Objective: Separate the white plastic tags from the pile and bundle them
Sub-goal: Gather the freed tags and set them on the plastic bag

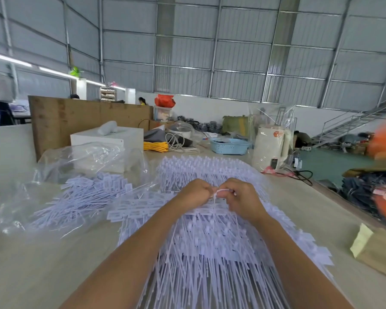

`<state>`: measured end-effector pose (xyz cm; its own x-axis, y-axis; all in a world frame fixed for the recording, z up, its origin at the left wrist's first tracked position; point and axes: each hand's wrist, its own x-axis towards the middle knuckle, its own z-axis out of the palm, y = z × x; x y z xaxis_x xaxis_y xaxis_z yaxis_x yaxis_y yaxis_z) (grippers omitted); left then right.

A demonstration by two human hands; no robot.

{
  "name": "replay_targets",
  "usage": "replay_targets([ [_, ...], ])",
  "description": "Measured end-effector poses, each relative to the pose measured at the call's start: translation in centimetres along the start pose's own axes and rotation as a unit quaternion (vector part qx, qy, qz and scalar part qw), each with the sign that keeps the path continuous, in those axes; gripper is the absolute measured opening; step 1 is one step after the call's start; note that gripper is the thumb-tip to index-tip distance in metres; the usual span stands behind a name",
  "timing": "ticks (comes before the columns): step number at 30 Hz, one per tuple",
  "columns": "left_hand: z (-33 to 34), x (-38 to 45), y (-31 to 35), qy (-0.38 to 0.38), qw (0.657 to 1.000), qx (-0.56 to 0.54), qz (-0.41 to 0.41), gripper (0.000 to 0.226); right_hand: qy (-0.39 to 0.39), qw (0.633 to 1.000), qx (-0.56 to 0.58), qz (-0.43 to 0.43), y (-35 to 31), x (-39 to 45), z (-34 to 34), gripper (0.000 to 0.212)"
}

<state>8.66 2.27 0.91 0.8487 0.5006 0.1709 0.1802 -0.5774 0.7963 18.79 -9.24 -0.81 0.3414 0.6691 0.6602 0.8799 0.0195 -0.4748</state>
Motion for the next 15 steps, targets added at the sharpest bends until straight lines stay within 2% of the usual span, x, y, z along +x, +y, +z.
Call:
replay_targets([
  [2,-0.2,0.0,0.1,0.016,1.000,-0.011,0.006,0.045,0.022,0.998,-0.035,-0.038,-0.5,0.5,-0.6,0.010],
  [3,-0.4,0.0,0.0,0.012,1.000,-0.012,0.012,0.047,0.055,0.997,-0.048,-0.030,-0.6,0.6,-1.2,0.012],
  [5,-0.7,-0.4,-0.6,-0.007,1.000,0.009,0.024,0.049,0.152,0.986,-0.022,0.068,-0.1,0.8,-3.4,0.015],
  [7,-1.0,-0.6,-1.2,0.000,0.997,0.060,0.040,0.048,0.193,0.956,0.132,0.177,0.3,0.9,-5.4,0.015],
  [9,-0.8,-0.8,-1.3,0.017,0.991,0.117,0.065,0.046,0.135,0.911,0.304,0.242,-0.5,1.0,-5.9,0.015],
  [10,-0.5,-1.0,-1.1,0.022,0.986,0.142,0.078,0.045,0.091,0.896,0.346,0.263,-1.2,1.2,-5.5,0.014],
  [13,0.1,-1.4,-0.4,0.018,0.981,0.173,0.085,0.040,-0.039,0.904,0.327,0.273,-3.3,1.0,-3.2,0.012],
  [15,-0.1,-1.7,-0.2,-0.004,0.985,0.158,0.066,0.033,-0.060,0.914,0.293,0.275,-4.1,0.4,-1.7,0.015],
])
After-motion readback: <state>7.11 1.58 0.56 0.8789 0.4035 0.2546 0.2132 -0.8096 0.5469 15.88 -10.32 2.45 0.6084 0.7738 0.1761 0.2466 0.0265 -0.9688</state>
